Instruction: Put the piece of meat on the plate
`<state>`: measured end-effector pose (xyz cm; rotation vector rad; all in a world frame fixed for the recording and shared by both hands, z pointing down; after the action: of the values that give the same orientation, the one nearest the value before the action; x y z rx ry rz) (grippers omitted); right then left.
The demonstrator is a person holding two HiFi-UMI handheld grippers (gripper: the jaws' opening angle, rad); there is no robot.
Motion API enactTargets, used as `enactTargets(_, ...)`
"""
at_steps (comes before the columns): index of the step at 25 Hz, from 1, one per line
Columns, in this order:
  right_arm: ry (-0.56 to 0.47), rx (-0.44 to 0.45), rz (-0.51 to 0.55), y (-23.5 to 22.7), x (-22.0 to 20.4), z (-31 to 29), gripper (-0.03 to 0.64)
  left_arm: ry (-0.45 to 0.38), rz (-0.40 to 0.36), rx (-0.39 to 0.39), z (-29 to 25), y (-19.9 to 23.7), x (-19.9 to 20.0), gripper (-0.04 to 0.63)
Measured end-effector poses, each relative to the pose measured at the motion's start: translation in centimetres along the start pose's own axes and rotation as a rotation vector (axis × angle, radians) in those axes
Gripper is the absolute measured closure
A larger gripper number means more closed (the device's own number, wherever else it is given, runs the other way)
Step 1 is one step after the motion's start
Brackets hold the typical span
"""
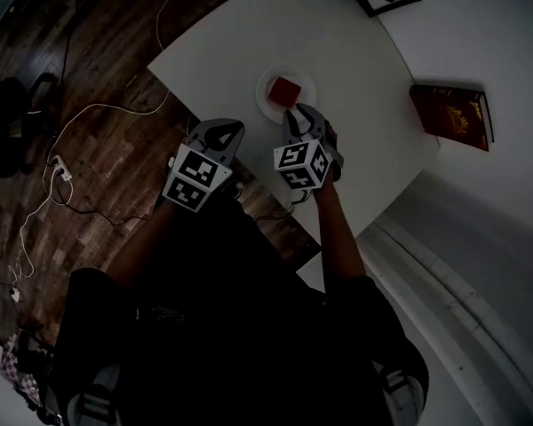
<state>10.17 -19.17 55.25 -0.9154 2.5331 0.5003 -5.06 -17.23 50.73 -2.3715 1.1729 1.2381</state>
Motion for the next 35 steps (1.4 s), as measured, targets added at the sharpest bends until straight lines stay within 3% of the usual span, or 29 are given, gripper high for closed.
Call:
enactTargets(2, -0.059, 0.007, -0.079, 0.0, -0.1, 1.2, 0.573, -0.010, -0.004, -0.006, 0.2, -0.7, 0.3, 0.592)
enactTargets(7, -0.188, 0.074, -0.276, 0.6, -0.9, 4.3, 0.592, -0.056, -0.005, -0.016, 0.9, -3.2, 1.7, 0.593)
enactTargets(12, -0.348, 0.076, -0.362, 1.5, -1.1, 7.4, 0.595, -0.104, 0.022, -0.007, 1.4, -5.5, 2.9, 0.593)
enactTargets(15, -0.401, 0.071, -0.405, 2.2, -1.2, 9.3, 0.595, -0.116, -0.001, 0.006, 1.9, -6.6, 3.2, 0.593)
enactTargets(19, -0.476, 0.030, -0.423, 2.3, -0.6, 11.5, 0.595, -0.154, -0.013, 0.025, 2.3, -6.7, 4.2, 0.592)
enactTargets(26, -0.710, -0.064, -0.432, 2.3, 0.3, 17.1, 0.595, -0.228, -0.013, 0.053, 3.7, -8.2, 6.1, 0.592)
enactTargets(30, -0.754, -0.099, -0.400, 2.7, 0.3, 19.6, 0.595, -0.274, -0.031, 0.037, 4.8, -10.3, 7.0, 0.593)
enactTargets(35, -0.772, -0.106, -0.373, 4.0, 0.3, 20.7, 0.595, -0.271, -0.049, 0.019, 5.9, -11.9, 6.4, 0.593)
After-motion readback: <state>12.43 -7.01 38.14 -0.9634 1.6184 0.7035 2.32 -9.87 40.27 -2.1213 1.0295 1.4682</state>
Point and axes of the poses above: the fingertips, and each gripper's own axes: z backward along the fingers, y to its left, x out of its top, the point moved 5 cm from there along z, backward along the fingers, and after that the axes turned 12 degrees about x, right-handed, at the moved point
